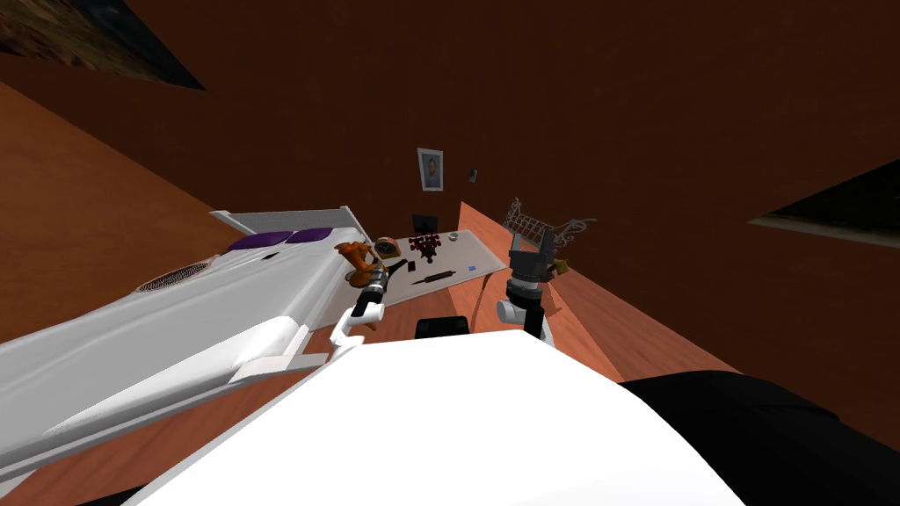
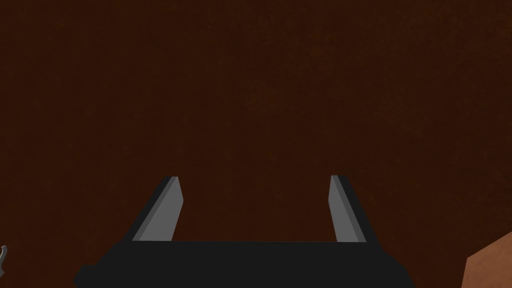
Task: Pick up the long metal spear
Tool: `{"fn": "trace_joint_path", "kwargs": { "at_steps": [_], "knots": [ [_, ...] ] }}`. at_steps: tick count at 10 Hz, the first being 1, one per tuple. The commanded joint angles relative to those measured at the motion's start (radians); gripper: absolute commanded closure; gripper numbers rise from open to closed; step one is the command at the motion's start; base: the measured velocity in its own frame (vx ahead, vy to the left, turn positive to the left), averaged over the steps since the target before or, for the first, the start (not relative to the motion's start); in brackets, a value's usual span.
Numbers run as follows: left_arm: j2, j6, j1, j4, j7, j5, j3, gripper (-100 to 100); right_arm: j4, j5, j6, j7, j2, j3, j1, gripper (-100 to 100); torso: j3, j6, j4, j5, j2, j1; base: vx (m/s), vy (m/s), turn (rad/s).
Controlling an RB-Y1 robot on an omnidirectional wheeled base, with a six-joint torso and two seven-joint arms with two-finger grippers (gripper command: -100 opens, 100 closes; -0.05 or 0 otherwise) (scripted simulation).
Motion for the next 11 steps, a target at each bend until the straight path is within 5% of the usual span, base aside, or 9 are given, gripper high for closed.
{"fn": "trace_joint_path", "kwargs": {
  "at_steps": [1,11],
  "knots": [
    [-0.009,0.023,-0.012,0.036,0.0,-0.001,0.003,-100,0.0,0.0,0.0,0.0,0.0,0.0,0.0,0,0.0,0.0,0.0,0.0,0.0,0.0,0.004,0.014,-0.069],
    [-0.012,0.207,-0.16,0.329,0.046,0.019,0.036,-100,0.0,0.0,0.0,0.0,0.0,0.0,0.0,0,-0.001,0.0,0.0,-0.001,-0.001,-0.003,0.013,-0.004,-0.072]
  ]
}}
